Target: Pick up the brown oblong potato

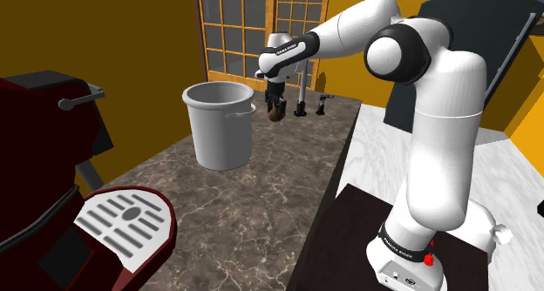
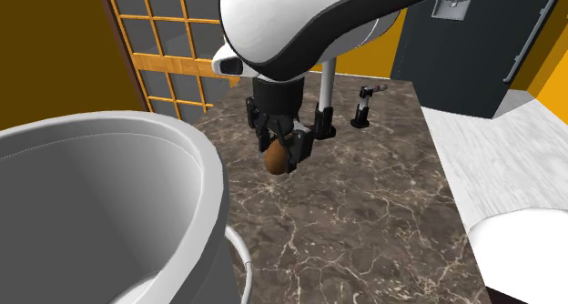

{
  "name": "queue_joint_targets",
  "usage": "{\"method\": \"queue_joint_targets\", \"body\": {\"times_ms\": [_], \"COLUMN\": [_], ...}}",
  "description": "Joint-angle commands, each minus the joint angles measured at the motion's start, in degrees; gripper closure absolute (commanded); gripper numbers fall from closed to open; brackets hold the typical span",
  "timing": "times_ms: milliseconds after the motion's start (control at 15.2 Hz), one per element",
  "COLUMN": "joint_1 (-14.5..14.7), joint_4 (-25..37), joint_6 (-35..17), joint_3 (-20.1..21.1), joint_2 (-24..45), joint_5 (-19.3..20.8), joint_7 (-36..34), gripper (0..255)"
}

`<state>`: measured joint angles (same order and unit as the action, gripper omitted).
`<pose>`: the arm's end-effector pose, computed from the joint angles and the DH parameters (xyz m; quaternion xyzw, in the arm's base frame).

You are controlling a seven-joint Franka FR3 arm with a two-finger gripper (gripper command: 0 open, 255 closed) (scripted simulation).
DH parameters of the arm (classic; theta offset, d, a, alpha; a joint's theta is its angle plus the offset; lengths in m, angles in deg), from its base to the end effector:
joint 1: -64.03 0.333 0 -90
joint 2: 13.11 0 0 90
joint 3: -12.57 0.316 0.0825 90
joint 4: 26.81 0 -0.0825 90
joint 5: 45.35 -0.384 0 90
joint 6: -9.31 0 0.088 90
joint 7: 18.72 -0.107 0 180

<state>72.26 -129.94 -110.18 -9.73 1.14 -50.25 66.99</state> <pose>0.6129 -0.1335 0.4226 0.8182 0.5742 0.0115 0.0273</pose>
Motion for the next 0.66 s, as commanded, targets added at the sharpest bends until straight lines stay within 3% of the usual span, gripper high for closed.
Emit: {"method": "queue_joint_targets", "body": {"times_ms": [0, 594], "joint_1": [0.1, 0.1], "joint_4": [1.1, 5.0], "joint_6": [1.5, 6.6], "joint_3": [-0.1, -0.3], "joint_2": [-0.4, -1.7], "joint_5": [0.2, 0.9], "joint_7": [-0.2, -0.6], "gripper": [255, 255]}}
